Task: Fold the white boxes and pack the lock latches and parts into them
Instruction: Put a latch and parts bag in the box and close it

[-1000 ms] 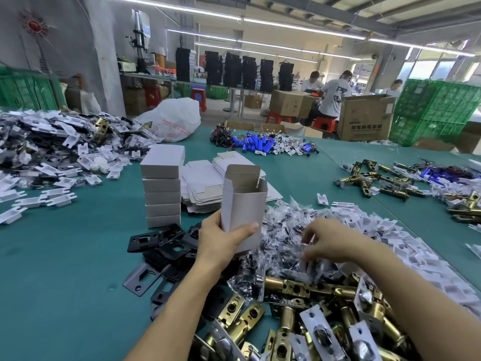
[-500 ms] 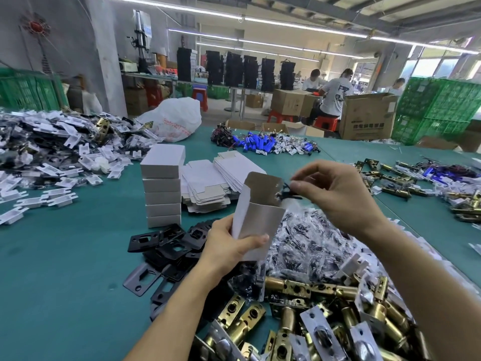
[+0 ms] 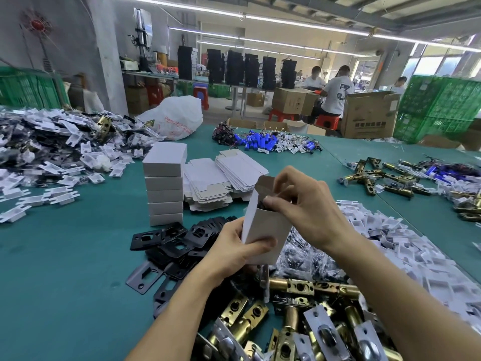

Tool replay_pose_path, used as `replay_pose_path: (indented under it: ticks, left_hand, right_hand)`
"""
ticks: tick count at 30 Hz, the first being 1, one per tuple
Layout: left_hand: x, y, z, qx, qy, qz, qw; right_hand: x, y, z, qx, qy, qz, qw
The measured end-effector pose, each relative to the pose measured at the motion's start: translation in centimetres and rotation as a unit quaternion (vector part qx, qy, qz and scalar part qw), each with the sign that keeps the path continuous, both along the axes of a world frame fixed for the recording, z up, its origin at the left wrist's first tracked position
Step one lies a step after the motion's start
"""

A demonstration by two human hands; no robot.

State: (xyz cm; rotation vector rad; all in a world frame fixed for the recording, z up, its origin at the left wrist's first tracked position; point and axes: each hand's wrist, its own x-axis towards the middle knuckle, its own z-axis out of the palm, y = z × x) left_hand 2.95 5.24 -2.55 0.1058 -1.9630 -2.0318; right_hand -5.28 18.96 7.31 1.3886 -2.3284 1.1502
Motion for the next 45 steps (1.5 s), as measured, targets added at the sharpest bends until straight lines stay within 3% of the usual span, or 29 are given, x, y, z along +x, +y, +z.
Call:
replay_pose_path:
  ticks: [5, 11, 18, 24, 34, 41, 45]
  left_hand:
    - [0.1, -0.1, -0.1, -0.066, -0.042, -0.001, 0.997]
    - [-0.1, -0.2, -0.2, -0.09, -0.058, -0.001, 0.994]
    - [-0.1, -0.2, -0.1, -0.097, -0.083, 0.011, 0.992]
    - [-0.1, -0.2, -0.2, -0.084, -0.085, 0.014, 0.993]
    - [-0.3, -0.5, -0.3, -0.099, -0.069, 0.009, 0.993]
    - [-0.2, -0.7, -0.1, -0.139, -0.091, 0.042, 0.985]
    - [0.0, -0.7, 0.1, -0.13, -0.093, 0.023, 0.987]
  right_hand:
    - [-0.3, 0.0, -0.5, -0.008, -0.075, 0.01, 0.997]
    - [-0.4, -0.4, -1.1, -0.083, -0.165, -0.005, 0.983]
    - [-0.6, -0.3, -1.1, 0.106, -0.034, -0.05, 0.993]
    - [-0.6, 0.8, -0.6, 0.136, -0.026, -0.002, 0.99]
    - [-0.1, 0.9, -0.1, 0.311, 0.133, -0.029, 0.941]
    - [1.1, 0.5, 0.7, 0.342, 0.186, -0.062, 0.919]
    - [1.1, 0.5, 1.1, 0.345, 0.144, -0.038, 0.927]
